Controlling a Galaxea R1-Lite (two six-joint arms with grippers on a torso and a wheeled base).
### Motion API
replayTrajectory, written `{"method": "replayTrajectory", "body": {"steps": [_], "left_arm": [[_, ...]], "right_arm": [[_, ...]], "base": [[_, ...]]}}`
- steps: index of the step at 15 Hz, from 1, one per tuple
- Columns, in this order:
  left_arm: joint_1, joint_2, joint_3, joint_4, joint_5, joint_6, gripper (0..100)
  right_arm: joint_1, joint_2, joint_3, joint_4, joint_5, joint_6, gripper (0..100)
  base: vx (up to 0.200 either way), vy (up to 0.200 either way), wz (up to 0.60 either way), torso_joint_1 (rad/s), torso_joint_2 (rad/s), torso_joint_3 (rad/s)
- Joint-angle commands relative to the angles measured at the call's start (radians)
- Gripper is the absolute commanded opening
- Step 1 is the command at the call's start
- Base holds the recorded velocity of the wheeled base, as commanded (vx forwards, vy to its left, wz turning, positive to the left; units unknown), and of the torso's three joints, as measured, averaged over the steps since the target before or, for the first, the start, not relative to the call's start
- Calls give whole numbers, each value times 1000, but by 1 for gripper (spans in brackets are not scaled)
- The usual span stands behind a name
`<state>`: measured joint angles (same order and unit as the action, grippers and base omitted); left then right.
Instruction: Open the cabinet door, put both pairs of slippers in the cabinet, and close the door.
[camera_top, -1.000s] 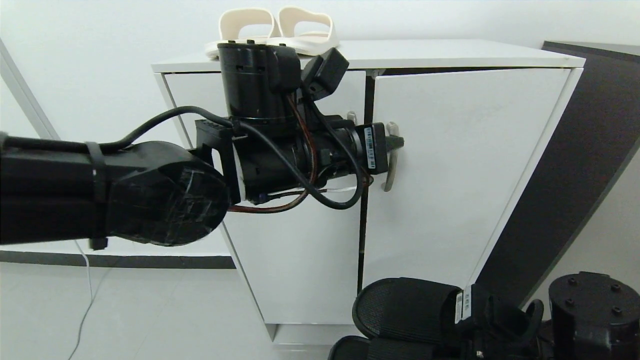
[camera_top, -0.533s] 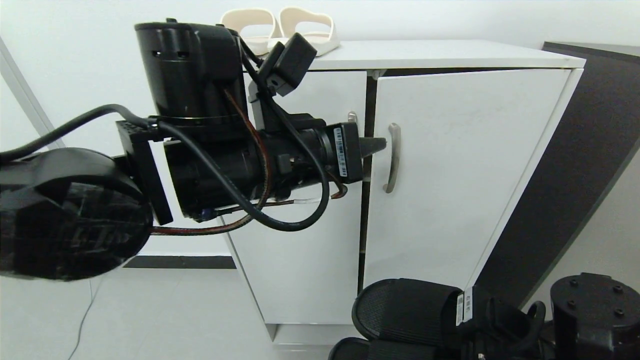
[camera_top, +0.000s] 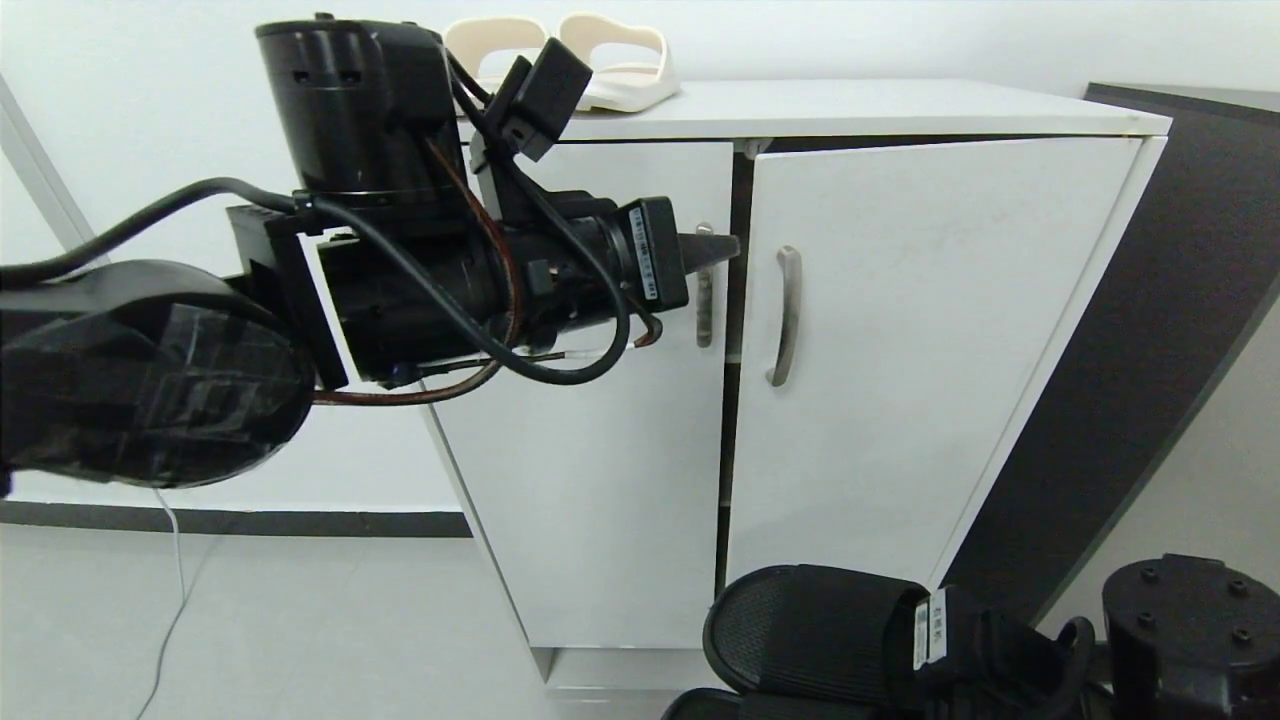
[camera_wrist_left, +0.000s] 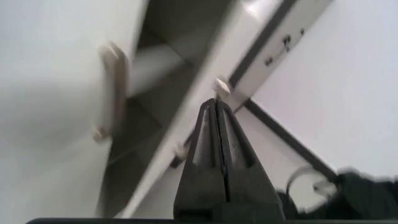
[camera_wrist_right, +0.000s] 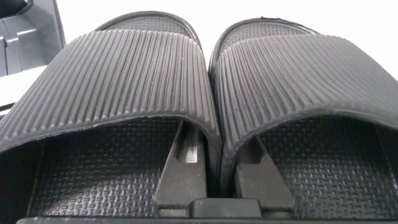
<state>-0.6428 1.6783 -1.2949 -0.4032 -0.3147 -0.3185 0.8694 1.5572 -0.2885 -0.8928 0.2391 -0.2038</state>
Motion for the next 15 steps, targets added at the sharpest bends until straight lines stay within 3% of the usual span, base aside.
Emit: {"method": "replayTrajectory", "body": {"steps": [1,5,9,13,15], "left_arm": [[8,84,-80,0,3,-19,0],[11,169,-175,0,3,-33,0],[9,175,-181,0,3,-33,0],[-32,109,-80,-13,5,-19,0],[-72,61,3,-88,5,-20,0]], "right_arm": [[3,-2,3,-2,0,0,0],[23,-2,11,0,0,0,0],[40,-2,19,0,0,0,0],[60,-2,23,2,0,1,0],[63,0,25,2,0,1,0]], "base": [[0,0,0,0,0,0],[0,0,0,0,0,0],[-50,0,0,2,-1,2],[-200,0,0,1,1,1],[-200,0,0,5,5,5]]}}
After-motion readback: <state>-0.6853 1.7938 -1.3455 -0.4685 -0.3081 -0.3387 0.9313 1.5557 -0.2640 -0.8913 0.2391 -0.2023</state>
